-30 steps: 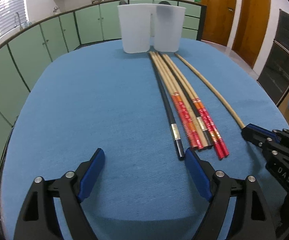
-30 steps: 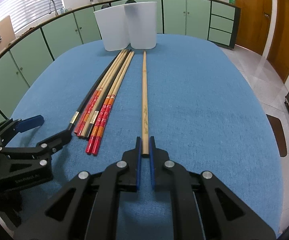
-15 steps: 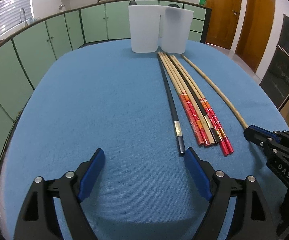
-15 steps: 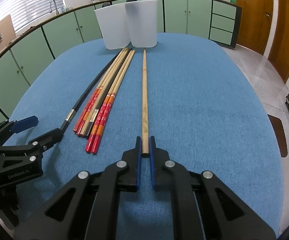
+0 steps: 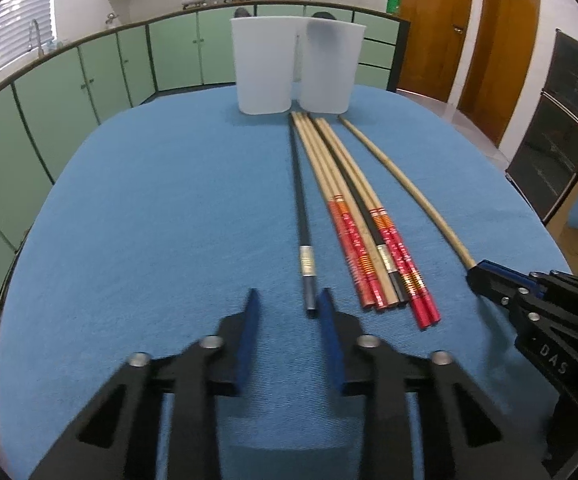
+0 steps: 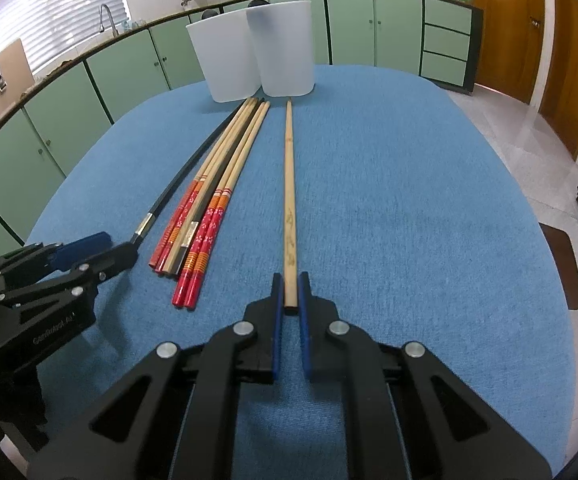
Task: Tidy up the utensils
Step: 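Grasp the black chopstick with the left tool, then carry the wooden chopstick into the holder with the right tool while the left inserts the black chopstick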
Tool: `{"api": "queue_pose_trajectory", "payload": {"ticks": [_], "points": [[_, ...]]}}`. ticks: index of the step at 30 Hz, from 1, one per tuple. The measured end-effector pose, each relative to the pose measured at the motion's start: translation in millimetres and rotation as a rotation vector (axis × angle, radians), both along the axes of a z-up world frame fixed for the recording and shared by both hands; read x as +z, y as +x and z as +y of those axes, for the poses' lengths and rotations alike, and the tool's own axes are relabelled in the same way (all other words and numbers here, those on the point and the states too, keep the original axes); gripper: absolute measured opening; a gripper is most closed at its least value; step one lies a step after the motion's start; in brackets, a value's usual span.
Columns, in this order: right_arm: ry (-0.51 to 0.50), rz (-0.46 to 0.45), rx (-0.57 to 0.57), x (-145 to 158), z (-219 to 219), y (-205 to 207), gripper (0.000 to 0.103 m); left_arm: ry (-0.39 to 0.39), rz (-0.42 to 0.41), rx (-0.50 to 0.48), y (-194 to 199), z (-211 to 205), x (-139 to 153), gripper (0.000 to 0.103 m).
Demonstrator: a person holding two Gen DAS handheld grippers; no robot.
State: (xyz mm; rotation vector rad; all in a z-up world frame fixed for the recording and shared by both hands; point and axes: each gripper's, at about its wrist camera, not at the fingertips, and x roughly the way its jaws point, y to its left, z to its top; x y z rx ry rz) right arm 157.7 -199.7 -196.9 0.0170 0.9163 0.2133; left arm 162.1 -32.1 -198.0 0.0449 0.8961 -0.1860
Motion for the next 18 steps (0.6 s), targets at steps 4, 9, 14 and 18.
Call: {"api": "queue_pose_trajectory", "payload": {"ticks": [4,9,14,18], "points": [[0.006,-0.002,0.002,0,-2,-1,0.006,-0.024,0.0,-0.029,-1,-3,1,0.007],[0.045,0.001,0.002,1,-8,-2,0.006,-0.091,0.001,-0.018,-6,6,3,0.006],[0.029,0.005,0.003,1,-6,-2,0.007,-0.099,0.0,-0.01,-15,14,2,0.006],[-0.001,0.002,0.005,1,-1,-2,0.007,-0.123,0.016,-0.006,-11,16,1,0.009]]}}
